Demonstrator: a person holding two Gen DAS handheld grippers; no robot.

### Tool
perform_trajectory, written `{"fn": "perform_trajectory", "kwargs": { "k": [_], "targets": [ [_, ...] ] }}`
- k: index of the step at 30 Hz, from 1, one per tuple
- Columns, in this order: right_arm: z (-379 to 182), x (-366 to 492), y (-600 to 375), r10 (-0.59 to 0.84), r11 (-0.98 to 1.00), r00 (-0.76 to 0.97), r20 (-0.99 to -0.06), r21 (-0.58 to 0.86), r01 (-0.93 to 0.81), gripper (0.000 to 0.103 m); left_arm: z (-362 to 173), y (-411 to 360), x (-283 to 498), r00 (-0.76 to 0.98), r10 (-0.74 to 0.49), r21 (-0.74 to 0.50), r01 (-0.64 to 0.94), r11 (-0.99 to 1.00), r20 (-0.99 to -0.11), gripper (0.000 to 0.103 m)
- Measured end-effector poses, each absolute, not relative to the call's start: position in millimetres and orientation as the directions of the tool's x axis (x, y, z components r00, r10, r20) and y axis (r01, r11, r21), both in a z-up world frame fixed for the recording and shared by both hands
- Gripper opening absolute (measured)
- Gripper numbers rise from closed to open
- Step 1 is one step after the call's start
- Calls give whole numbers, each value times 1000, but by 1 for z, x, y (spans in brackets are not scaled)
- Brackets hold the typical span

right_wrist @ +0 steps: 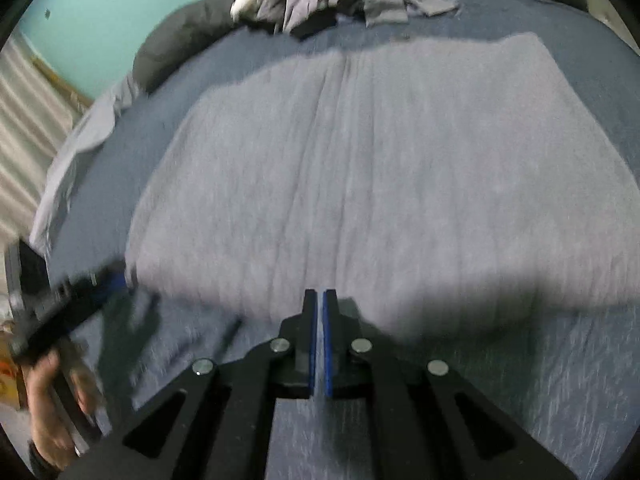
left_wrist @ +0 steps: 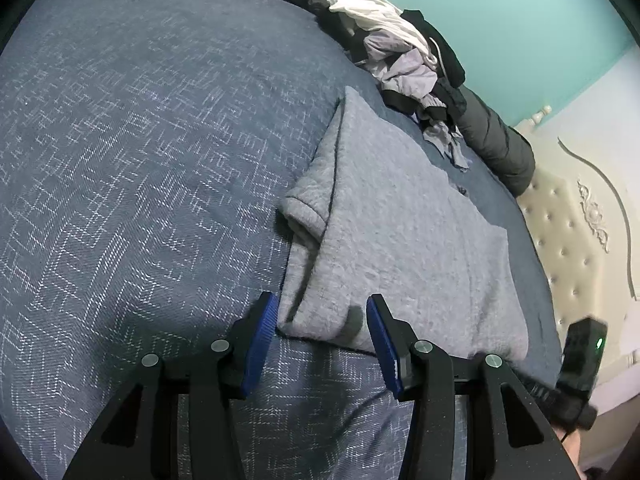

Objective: Fold clothes
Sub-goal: 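Move the left gripper to the folded sleeve edge and pinch it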

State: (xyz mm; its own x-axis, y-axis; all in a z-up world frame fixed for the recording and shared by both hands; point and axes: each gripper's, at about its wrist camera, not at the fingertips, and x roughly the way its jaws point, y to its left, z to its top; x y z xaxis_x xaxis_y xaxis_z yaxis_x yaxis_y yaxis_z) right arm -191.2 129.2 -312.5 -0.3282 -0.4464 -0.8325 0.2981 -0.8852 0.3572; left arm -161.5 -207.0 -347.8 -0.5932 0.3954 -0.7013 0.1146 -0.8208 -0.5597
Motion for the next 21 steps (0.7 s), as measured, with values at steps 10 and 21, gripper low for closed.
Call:
{"fn": "perform_trajectory", "kwargs": {
  "k": [10, 21],
  "targets": [
    [-328, -228, 102, -371, -907, -278, -886, 282, 314, 2, -347, -209, -163, -595, 396, -564, 120, -817, -699, 51],
    [-337, -152, 147, -408, -891, -245, -880, 325, 318, 2, -347, -203, -159, -573, 432, -588, 110, -801, -696, 56]
  ]
}}
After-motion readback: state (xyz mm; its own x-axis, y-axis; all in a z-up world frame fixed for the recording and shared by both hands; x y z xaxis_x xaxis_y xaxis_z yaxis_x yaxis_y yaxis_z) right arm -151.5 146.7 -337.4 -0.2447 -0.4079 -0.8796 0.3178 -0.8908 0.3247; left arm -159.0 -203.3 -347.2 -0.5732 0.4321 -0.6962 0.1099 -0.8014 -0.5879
